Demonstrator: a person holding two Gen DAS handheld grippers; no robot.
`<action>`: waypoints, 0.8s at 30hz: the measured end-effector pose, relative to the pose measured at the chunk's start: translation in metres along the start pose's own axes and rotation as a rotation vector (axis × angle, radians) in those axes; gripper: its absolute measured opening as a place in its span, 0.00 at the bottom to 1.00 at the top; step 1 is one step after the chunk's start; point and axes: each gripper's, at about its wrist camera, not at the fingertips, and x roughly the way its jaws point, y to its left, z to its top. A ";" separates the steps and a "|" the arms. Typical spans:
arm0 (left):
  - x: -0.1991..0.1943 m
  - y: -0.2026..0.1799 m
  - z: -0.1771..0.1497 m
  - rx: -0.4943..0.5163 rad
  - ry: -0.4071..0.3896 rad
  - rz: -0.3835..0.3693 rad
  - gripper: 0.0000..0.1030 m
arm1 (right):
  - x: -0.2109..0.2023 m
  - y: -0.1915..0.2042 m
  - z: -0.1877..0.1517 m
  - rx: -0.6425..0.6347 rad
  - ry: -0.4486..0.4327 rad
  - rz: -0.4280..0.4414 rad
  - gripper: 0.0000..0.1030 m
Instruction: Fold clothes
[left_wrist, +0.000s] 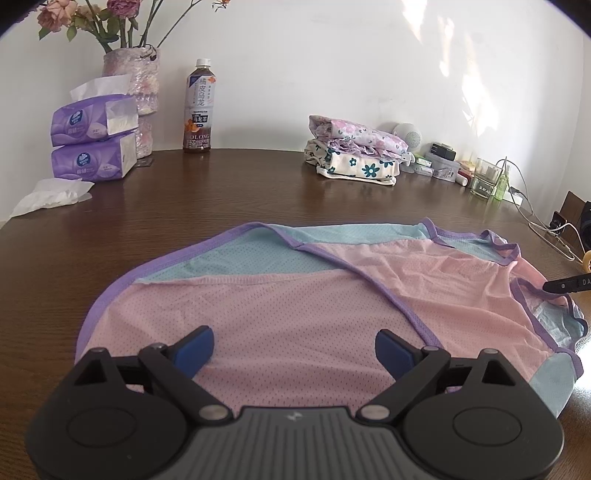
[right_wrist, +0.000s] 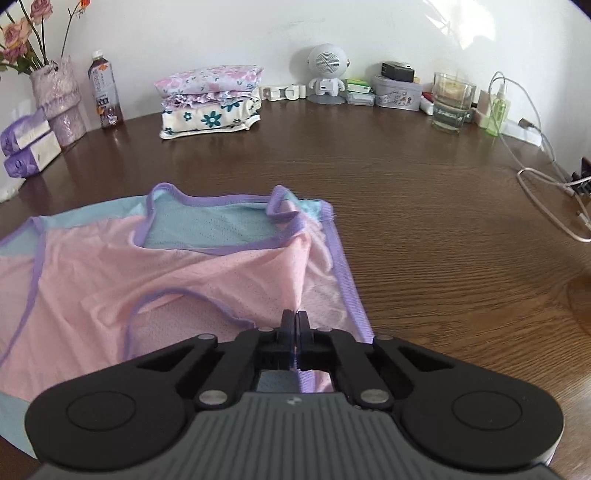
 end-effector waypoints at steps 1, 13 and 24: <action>0.000 0.000 0.000 -0.001 0.000 -0.001 0.91 | 0.000 -0.003 0.002 -0.008 -0.003 -0.017 0.00; 0.000 0.000 0.000 0.001 0.001 0.000 0.92 | -0.015 -0.028 -0.006 0.086 -0.047 0.024 0.31; 0.001 0.000 0.000 0.002 0.001 -0.002 0.92 | -0.021 -0.029 -0.017 0.043 -0.049 0.034 0.10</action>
